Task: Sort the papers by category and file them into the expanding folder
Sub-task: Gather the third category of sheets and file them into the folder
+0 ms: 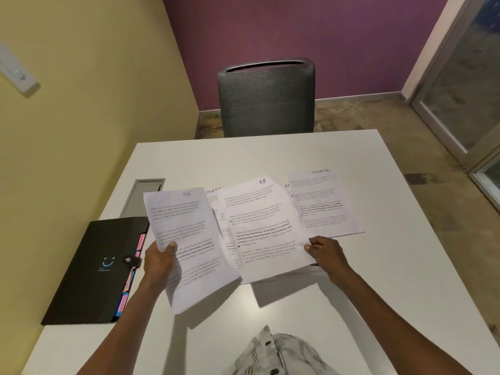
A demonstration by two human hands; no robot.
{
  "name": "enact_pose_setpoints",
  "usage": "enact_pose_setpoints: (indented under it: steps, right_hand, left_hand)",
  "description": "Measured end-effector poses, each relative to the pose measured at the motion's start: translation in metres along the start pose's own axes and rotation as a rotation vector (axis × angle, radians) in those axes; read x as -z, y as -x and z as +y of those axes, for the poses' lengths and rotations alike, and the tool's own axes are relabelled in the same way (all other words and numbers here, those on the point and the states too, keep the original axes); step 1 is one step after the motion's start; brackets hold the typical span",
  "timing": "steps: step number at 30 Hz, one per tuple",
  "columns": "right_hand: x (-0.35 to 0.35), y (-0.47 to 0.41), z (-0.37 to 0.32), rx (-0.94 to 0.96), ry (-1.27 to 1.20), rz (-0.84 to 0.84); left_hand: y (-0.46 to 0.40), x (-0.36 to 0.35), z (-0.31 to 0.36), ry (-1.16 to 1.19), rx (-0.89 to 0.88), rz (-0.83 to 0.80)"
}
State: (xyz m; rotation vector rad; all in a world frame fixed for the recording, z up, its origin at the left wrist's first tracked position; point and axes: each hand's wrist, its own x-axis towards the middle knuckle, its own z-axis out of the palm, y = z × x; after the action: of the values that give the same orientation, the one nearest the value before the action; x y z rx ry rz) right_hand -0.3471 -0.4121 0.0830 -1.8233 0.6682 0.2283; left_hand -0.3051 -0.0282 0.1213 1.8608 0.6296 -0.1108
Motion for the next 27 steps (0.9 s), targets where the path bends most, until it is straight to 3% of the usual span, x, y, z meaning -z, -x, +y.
enact_pose_setpoints:
  steps: [8, 14, 19, 22, 24, 27]
  right_hand:
    - [-0.018, 0.014, -0.030, 0.034, -0.066, -0.130]
    - [-0.009, 0.017, -0.048, 0.019, 0.197, -0.189]
    - [-0.005, 0.000, -0.060, 0.024, -0.229, -0.272]
    - [-0.015, 0.006, -0.058, 0.104, -0.270, -0.227]
    - [-0.017, 0.013, -0.057, 0.121, -0.316, -0.127]
    - [-0.007, 0.021, -0.061, 0.220, -0.264, 0.008]
  left_hand:
    - [0.015, -0.051, 0.016, 0.243, 0.180, -0.250]
    - [0.027, -0.072, 0.029, 0.269, 0.206, -0.460]
    - [0.040, -0.094, 0.040, 0.225, 0.204, -0.543]
    - [0.052, -0.108, 0.052, 0.410, 0.259, -0.546]
    - [0.057, -0.118, 0.062, 0.456, 0.197, -0.508]
    - [0.060, -0.124, 0.071, 0.233, -0.116, -0.368]
